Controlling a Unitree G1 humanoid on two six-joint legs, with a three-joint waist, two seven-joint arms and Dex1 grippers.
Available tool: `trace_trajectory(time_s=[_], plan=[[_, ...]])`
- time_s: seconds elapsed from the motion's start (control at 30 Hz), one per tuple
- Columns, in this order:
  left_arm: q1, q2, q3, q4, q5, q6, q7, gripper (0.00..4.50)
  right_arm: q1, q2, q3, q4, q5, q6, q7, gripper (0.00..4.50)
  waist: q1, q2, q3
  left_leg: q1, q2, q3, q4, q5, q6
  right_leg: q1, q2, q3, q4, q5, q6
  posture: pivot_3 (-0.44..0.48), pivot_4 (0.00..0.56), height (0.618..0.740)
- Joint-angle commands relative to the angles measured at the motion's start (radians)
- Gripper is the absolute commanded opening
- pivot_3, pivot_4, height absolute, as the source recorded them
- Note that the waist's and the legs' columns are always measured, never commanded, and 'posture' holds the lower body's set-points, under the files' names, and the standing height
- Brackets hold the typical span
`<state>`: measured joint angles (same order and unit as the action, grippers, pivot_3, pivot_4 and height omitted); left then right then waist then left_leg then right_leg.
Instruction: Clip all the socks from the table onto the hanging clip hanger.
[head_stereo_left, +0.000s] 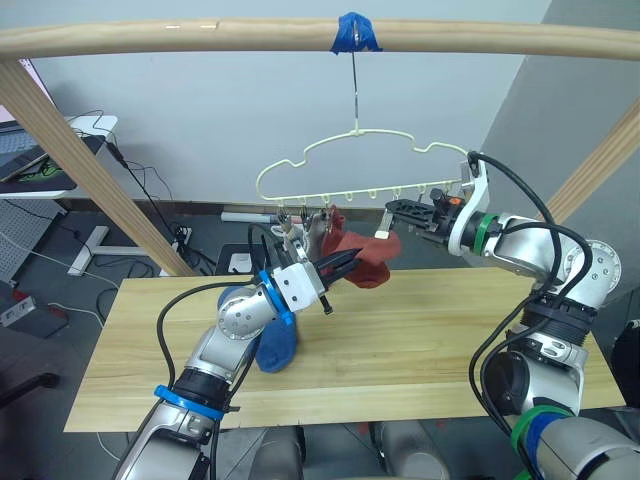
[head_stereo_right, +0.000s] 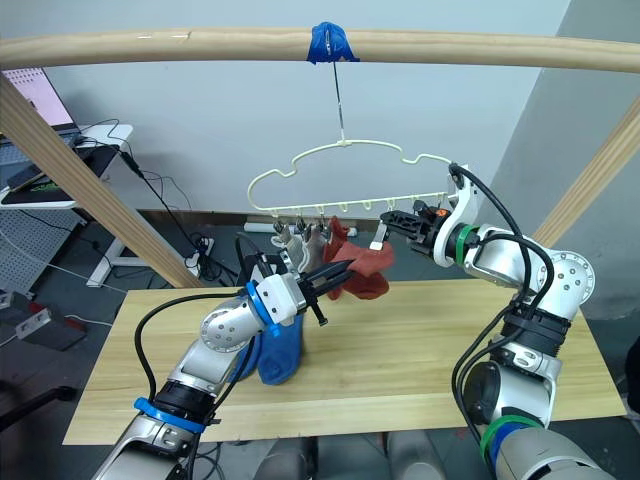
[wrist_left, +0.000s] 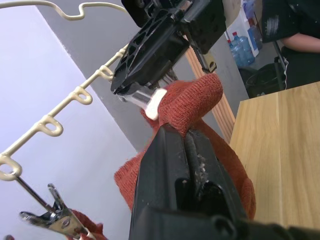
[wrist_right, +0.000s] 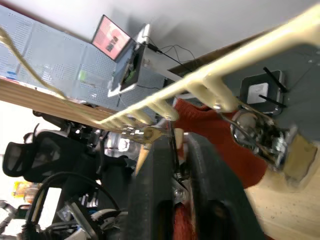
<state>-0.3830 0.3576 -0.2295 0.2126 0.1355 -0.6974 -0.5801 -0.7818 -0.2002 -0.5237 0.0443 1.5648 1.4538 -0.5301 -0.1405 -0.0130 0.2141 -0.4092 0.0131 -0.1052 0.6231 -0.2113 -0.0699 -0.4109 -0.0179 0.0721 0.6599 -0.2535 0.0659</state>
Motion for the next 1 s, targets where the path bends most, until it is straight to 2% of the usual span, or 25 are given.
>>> trace_trajectory(time_s=[0.03, 0.2, 0.27, 0.37, 0.5, 0.57, 0.77, 0.8, 0.9, 1.0], plan=[[-0.011, -0.001, -0.003, -0.016, -0.012, -0.011, 0.008, 0.00, 0.021, -0.033, 0.063, -0.032, 0.085, -0.068, -0.013, 2.01, 0.000, 0.000, 0.000, 0.000, 0.000, 0.000, 0.000, 0.000, 0.000, 0.000, 0.000, 0.000, 0.000, 0.000, 0.000, -0.156, 0.187, 0.740], [-0.024, -0.005, -0.007, -0.006, -0.007, -0.013, 0.009, 0.00, 0.059, -0.108, 0.130, -0.063, 0.146, -0.150, -0.027, 3.81, 0.001, 0.000, 0.000, -0.001, 0.000, 0.000, 0.000, 0.000, 0.000, 0.000, 0.000, 0.000, -0.001, 0.000, 0.000, -0.166, 0.183, 0.740], [-0.031, -0.006, -0.011, 0.003, -0.001, -0.013, 0.009, 0.00, 0.076, -0.192, 0.164, -0.120, 0.080, -0.132, 0.061, 4.46, 0.002, 0.001, 0.000, -0.001, 0.000, 0.000, 0.000, 0.000, 0.000, -0.001, 0.000, 0.000, -0.001, 0.000, 0.000, -0.170, 0.184, 0.740], [-0.035, -0.006, -0.014, 0.011, -0.002, -0.007, 0.004, 0.00, 0.109, -0.251, 0.190, -0.157, 0.078, -0.160, 0.113, 4.46, 0.002, 0.001, 0.000, -0.004, 0.000, 0.000, 0.000, 0.000, 0.000, -0.002, 0.000, 0.000, -0.002, 0.000, 0.000, -0.178, 0.185, 0.740], [-0.042, -0.034, -0.034, 0.038, -0.123, 0.172, -0.102, 0.96, 0.330, -0.499, 0.231, -0.522, -0.168, -0.194, 0.420, 4.50, 0.011, 0.002, 0.001, -0.009, 0.000, -0.001, 0.000, 0.000, 0.000, -0.006, 0.000, -0.002, -0.002, -0.001, 0.002, -0.219, 0.191, 0.740], [-0.040, -0.028, -0.031, 0.037, -0.168, 0.229, -0.151, 1.55, 0.427, -0.523, 0.266, -0.602, -0.256, -0.264, 0.480, 4.50, 0.002, 0.001, 0.001, -0.011, 0.000, 0.001, 0.000, 0.000, 0.000, -0.009, -0.001, -0.001, -0.002, -0.002, 0.003, -0.234, 0.193, 0.740], [-0.026, 0.003, -0.001, 0.002, -0.230, 0.319, -0.220, 3.34, 0.532, -0.503, 0.328, -0.665, -0.450, -0.411, 0.572, 4.50, -0.028, 0.001, 0.002, -0.008, 0.001, 0.004, 0.001, 0.000, 0.001, -0.009, 0.000, 0.001, 0.001, -0.002, 0.004, -0.238, 0.193, 0.740], [0.001, 0.038, 0.023, -0.042, -0.282, 0.384, -0.251, 3.60, 0.553, -0.481, 0.358, -0.682, -0.516, -0.456, 0.565, 4.50, -0.030, 0.000, 0.002, -0.008, 0.001, 0.004, 0.002, 0.000, 0.001, -0.009, 0.000, 0.001, 0.002, -0.002, 0.004, -0.233, 0.198, 0.740], [0.128, 0.174, 0.134, -0.293, -0.584, 0.729, -0.343, 4.47, 0.594, -0.435, 0.480, -0.736, -0.772, -0.639, 0.564, 4.50, -0.048, -0.001, 0.003, -0.007, 0.003, 0.004, 0.001, 0.000, 0.001, -0.010, 0.002, 0.001, 0.003, -0.002, 0.004, -0.222, 0.201, 0.740], [0.200, 0.267, 0.205, -0.465, -0.753, 0.914, -0.368, 4.47, 0.598, -0.366, 0.523, -0.731, -0.908, -0.753, 0.547, 4.50, -0.050, 0.001, 0.007, -0.008, 0.005, 0.004, -0.001, 0.000, 0.001, -0.011, 0.003, 0.001, 0.003, -0.003, 0.002, -0.212, 0.202, 0.740]])
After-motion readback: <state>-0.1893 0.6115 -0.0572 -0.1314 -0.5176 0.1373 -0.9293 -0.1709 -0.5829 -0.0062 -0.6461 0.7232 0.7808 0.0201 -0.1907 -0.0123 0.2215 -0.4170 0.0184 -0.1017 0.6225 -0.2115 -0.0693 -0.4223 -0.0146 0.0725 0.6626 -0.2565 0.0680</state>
